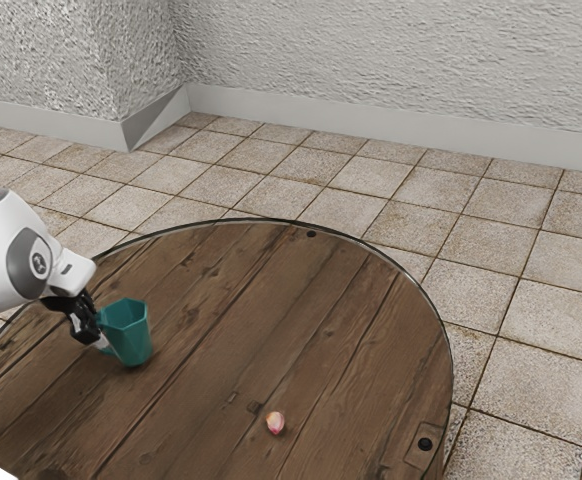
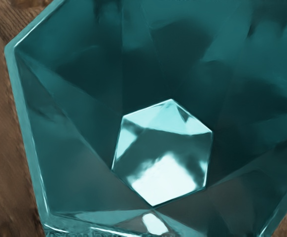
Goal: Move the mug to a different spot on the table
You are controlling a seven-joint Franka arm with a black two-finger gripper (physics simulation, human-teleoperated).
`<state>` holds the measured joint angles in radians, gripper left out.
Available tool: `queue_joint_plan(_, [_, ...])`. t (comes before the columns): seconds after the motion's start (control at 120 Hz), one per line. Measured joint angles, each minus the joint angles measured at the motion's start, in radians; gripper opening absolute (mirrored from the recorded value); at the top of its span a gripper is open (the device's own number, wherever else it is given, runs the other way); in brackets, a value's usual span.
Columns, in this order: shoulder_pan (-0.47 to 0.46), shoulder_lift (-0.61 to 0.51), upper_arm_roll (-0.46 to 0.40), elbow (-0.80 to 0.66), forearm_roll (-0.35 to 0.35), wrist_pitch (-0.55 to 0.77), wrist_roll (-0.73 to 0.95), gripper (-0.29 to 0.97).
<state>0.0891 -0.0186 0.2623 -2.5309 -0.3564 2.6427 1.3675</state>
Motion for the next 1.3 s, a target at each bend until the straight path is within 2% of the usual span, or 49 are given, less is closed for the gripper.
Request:
queue_joint_plan(0.167, [-0.022,-0.019,0.001,0.004,-0.013,0.007,0.000,0.09])
queue_joint_plan(0.392, [0.006,-0.032,-0.012,0.036,-0.015,0.049,-0.001,0.06])
queue_joint_plan(0.6, [-0.089,-0.027,-0.023,0.055,-0.058,0.140,-0.001,0.06])
queue_joint_plan(0.817, [-0.196,-0.022,-0.023,0.041,-0.272,0.185,0.004,0.05])
queue_joint_plan(0.917, [-0.223,-0.027,-0.022,0.020,-0.507,0.202,0.047,0.04])
queue_joint_plan(1.017, [-0.251,-0.038,-0.022,-0.020,-0.658,0.225,0.091,0.04])
queue_joint_plan(1.15, [-0.327,-0.063,-0.022,-0.075,-0.783,0.270,0.140,0.03])
queue_joint_plan(1.3, [-0.353,-0.076,-0.022,-0.128,-0.865,0.314,0.184,0.01])
